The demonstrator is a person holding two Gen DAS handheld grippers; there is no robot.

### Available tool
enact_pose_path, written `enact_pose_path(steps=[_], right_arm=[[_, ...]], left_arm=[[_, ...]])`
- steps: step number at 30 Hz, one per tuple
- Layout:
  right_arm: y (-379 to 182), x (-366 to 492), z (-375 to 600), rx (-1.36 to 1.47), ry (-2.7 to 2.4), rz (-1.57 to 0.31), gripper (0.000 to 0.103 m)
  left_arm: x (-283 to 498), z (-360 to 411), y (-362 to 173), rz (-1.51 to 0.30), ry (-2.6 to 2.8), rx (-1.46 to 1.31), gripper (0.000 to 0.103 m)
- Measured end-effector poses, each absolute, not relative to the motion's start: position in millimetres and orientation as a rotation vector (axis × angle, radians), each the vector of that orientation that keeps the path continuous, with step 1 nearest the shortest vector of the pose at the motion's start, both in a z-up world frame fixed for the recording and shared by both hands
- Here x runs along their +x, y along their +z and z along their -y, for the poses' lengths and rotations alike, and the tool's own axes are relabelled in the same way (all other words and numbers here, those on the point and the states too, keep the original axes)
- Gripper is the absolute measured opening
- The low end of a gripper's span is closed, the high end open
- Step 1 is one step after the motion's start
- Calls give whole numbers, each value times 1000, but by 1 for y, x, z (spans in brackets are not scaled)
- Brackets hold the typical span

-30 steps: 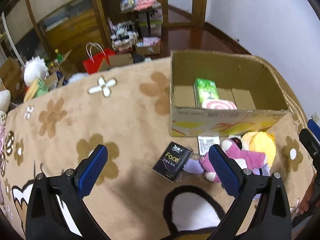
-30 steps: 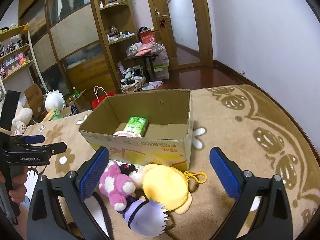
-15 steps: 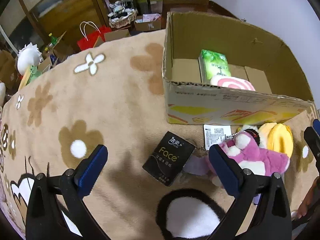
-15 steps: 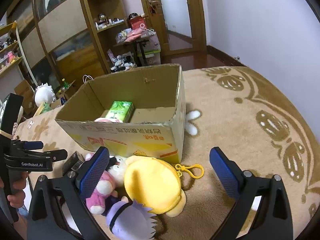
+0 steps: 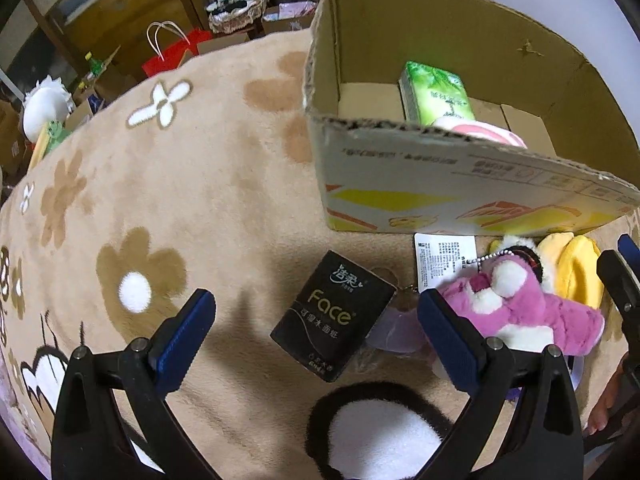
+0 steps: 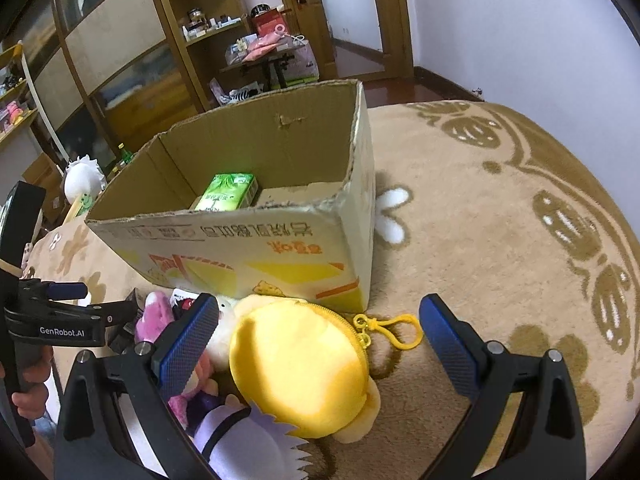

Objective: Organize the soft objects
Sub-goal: 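Grasp the black Face tissue pack with the left tool while the right tool grasps the yellow purse plush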

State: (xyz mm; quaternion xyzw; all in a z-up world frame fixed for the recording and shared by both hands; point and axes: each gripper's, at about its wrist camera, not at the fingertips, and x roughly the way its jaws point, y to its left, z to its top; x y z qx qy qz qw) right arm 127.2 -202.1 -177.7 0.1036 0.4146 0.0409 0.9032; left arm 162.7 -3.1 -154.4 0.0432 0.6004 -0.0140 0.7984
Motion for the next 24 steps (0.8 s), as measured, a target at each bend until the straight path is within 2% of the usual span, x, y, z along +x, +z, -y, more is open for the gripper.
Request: enact_pose_path(steps=[13, 15, 24], right_arm=[[-196, 133, 198, 216, 92, -922, 103], [-198, 133, 199, 230, 95, -930, 103], [-203, 133, 199, 275, 118, -960, 103]], left_arm=[[169, -2, -170, -1362, -47, 43, 97], [169, -1, -173, -1376, -51, 41, 90], [172, -4, -180, -1417, -80, -4, 74]])
